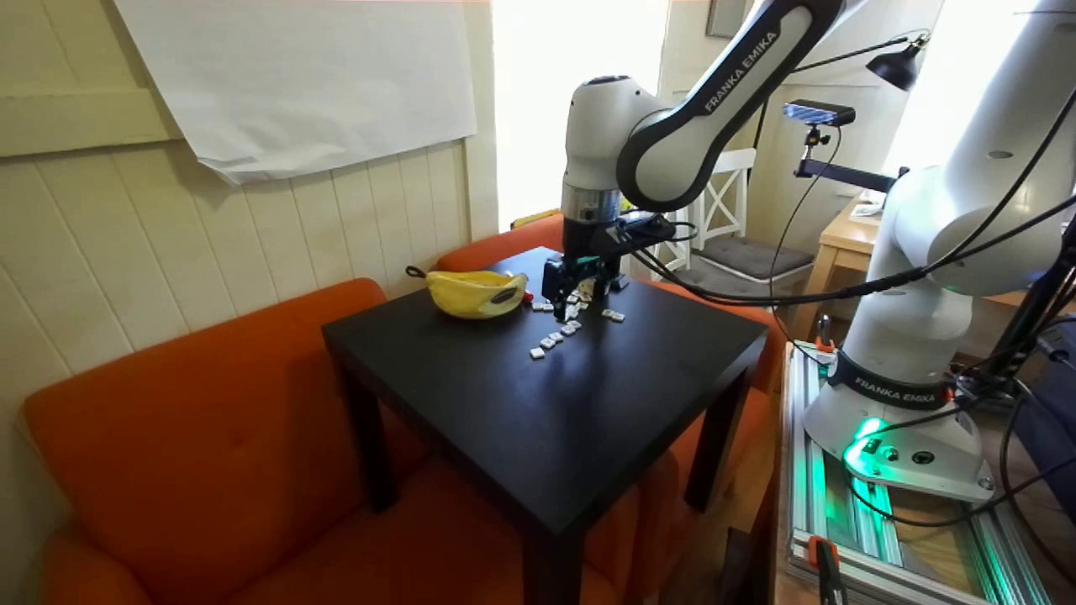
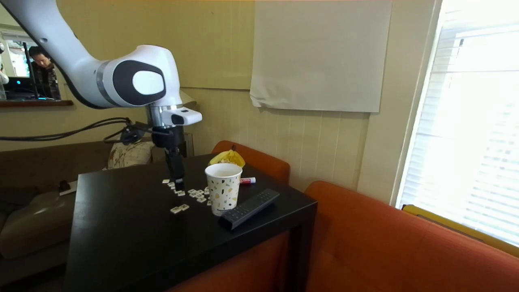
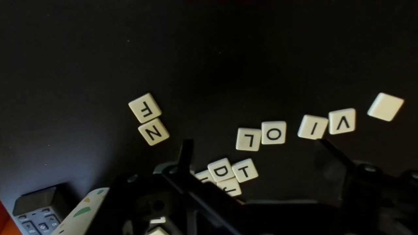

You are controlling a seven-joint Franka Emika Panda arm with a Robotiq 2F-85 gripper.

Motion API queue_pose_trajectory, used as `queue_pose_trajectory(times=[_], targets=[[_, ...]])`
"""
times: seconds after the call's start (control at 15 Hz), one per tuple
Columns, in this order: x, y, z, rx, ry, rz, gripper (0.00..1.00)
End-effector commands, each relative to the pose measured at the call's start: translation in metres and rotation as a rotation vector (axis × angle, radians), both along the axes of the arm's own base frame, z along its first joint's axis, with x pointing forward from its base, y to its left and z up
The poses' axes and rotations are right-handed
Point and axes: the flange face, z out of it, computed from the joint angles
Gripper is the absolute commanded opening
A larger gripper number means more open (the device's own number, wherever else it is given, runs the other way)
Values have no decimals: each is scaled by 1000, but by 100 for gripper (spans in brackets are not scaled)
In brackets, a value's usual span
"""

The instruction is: Put one tile in the coffee cup.

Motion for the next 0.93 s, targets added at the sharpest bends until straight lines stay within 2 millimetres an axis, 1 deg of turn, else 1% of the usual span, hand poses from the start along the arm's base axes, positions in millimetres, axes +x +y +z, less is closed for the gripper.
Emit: queue_pose_trajectory(times=[0.0, 0.13, 0.2, 0.47, 0.73, 0.8, 0.87], targets=[[5, -8, -14, 12, -9, -33, 72], [6, -10, -20, 15, -8, -43, 67], [7, -9, -23, 19, -5, -43, 70], [8, -4, -30, 22, 2, -30, 73], [9, -1, -28, 30, -3, -27, 70], [9, 0, -28, 32, -4, -25, 71], [9, 1, -27, 33, -6, -23, 70]])
